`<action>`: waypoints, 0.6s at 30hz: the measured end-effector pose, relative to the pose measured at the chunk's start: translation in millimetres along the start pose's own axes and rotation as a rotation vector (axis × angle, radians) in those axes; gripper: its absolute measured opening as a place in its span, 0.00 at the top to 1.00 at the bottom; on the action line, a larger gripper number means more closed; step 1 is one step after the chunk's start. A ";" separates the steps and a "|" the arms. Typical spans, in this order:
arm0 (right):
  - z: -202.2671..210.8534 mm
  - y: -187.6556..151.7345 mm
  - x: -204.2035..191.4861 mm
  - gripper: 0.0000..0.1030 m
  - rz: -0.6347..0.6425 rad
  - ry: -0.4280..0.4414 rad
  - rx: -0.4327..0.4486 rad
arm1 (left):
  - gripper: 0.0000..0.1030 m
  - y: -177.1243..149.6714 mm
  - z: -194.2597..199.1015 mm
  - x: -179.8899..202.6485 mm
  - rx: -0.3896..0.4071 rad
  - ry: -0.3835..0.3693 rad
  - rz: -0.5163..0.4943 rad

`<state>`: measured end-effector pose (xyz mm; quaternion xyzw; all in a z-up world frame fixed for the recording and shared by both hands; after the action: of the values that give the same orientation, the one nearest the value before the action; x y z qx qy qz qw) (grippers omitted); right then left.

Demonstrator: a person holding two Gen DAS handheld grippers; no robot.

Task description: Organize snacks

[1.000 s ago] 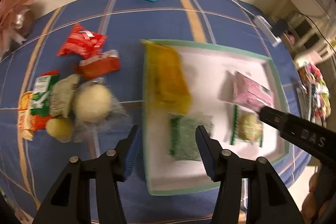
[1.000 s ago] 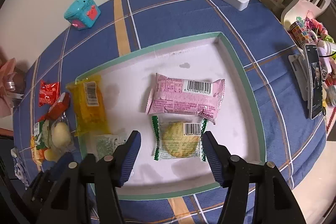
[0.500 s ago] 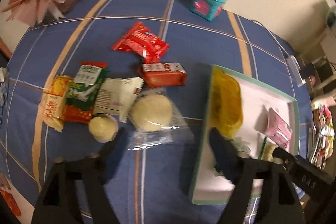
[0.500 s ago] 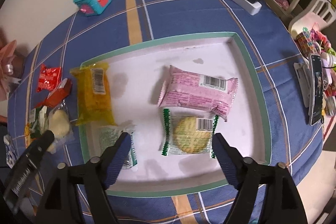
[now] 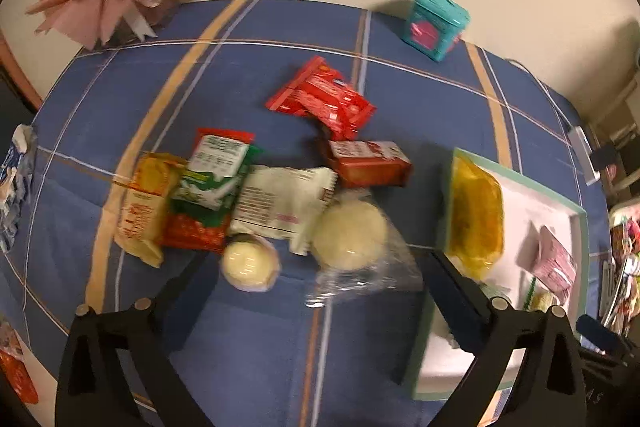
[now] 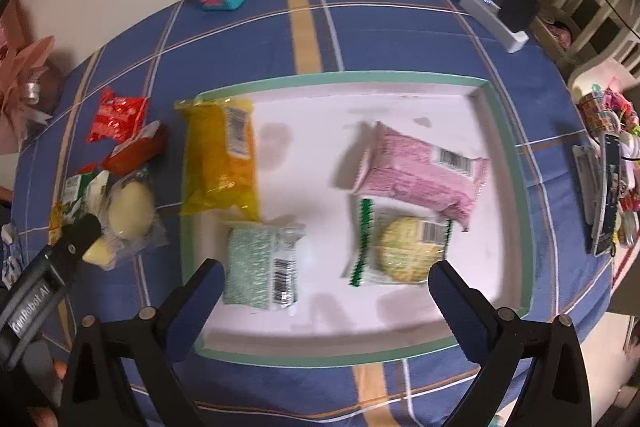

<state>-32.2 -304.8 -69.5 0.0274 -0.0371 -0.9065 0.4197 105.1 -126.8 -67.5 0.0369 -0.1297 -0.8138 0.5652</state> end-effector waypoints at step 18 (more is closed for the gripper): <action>-1.7 -10.4 -96.5 0.00 0.146 0.055 0.006 | 0.01 2.5 3.2 -139.1 0.013 0.091 0.290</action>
<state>22.3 -224.5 -70.3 0.0507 -0.0305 -0.8722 0.4856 156.6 2.2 -75.8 0.0584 -0.1133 -0.7203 0.6819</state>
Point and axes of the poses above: each gripper's, at about its wrist camera, not at the fingertips, and z roughly against the way its jaws point, x to its right, y to its top, the point moved 3 cm from there along -z, roughly the way its jaws point, and after that the axes turned 5 degrees about -x, right-handed, at the moved point
